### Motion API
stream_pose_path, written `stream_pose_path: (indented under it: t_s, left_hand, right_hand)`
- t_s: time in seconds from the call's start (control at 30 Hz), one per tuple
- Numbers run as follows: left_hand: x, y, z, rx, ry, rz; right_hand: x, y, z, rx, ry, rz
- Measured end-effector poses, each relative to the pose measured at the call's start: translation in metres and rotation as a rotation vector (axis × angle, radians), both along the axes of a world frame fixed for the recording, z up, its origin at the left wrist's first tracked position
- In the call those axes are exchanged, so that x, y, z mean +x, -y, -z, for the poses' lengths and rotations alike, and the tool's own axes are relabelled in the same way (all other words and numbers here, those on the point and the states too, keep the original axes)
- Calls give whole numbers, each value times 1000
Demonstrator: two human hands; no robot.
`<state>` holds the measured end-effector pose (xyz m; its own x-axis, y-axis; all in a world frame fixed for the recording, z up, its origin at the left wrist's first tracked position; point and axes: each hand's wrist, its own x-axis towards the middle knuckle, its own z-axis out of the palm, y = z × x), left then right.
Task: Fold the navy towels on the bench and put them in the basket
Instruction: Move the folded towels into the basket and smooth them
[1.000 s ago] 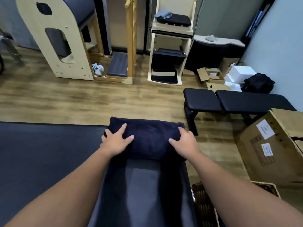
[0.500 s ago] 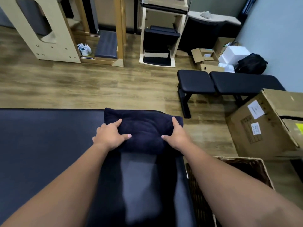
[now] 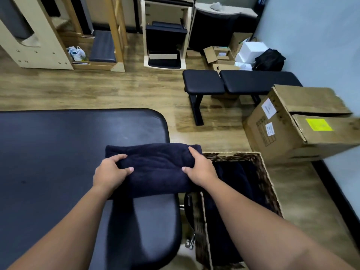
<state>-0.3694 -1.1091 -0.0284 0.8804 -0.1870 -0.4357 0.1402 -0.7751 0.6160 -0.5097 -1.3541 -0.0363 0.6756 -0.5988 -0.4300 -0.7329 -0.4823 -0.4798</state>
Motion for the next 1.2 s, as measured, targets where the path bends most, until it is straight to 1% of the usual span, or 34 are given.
stream_pose_path:
  t_s: [0.2,0.4,0.6,0.77,0.9,0.93,1.0,1.07,1.1,1.13,1.2]
  left_hand:
    - [-93,71,-1,-94,18,-103]
    - [-178,159,3,-129,6,-100]
    - [-211,226,19,-117,-22,-46]
    - [-214,250,48,23,-22,56]
    - [-227,251,81,123,-43,145]
    - [-229,252,87,168,-33,182]
    - [-234,255,94,259,-51,248]
    - [-241,255,94,343,-64,360]
    - [-245,253,96,378,-11,428]
    - [-248,251,100,414,91,509]
    - [-254,251,106,486,265,662]
  right_hand:
    - [-79,84,1,-14,73,-47]
    - [-162,173,8,-33,59,-23]
    - [-205,229,29,-51,75,77]
    - [-218,237,65,-25,79,154]
    - [-227,227,94,-24,-40,86]
    - [-227,222,100,-75,-57,50]
    - [-232,211,108,-265,-110,-59]
    - [-236,203,108,-434,-128,-140]
    - [-236,200,106,-478,-122,-187]
    - [-237,197,103,-508,-122,-243]
    - [-236,191,101,-440,-205,-315]
